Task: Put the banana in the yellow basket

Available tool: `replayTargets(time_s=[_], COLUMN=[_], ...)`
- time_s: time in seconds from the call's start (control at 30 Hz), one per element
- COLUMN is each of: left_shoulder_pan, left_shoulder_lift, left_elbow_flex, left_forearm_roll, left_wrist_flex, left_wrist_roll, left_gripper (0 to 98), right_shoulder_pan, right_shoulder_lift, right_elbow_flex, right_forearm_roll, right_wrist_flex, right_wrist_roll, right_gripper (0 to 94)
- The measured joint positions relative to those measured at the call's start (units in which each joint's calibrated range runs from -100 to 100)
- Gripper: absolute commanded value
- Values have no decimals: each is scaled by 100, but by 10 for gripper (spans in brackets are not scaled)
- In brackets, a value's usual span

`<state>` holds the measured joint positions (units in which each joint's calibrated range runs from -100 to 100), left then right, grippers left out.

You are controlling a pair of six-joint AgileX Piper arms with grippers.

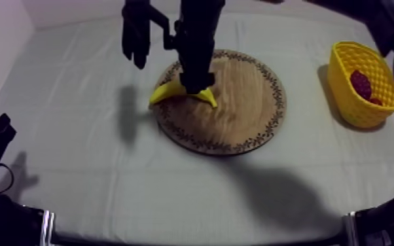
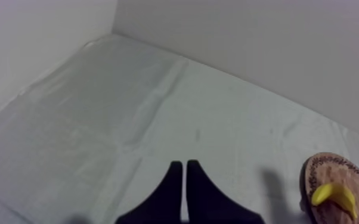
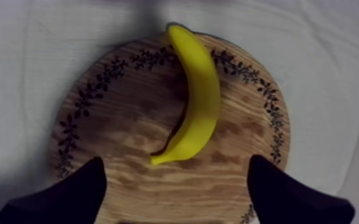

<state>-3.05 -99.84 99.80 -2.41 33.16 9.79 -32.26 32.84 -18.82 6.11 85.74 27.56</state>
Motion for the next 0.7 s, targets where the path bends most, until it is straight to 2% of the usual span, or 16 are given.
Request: replayTargets(time_s=[0.7], left_shoulder_pan=[0], left_shoulder_lift=[0], left_elbow_flex=[0], left_forearm_roll=[0], left_wrist_flex=[0], left_wrist_roll=[0], left_gripper=[1], right_shoulder_pan=[128], right_shoulder_lift=[1732], right_elbow_flex=[-726], right_forearm_roll=[292], right_wrist_flex=[-1337], right_wrist_roll=[35], right_gripper=[784])
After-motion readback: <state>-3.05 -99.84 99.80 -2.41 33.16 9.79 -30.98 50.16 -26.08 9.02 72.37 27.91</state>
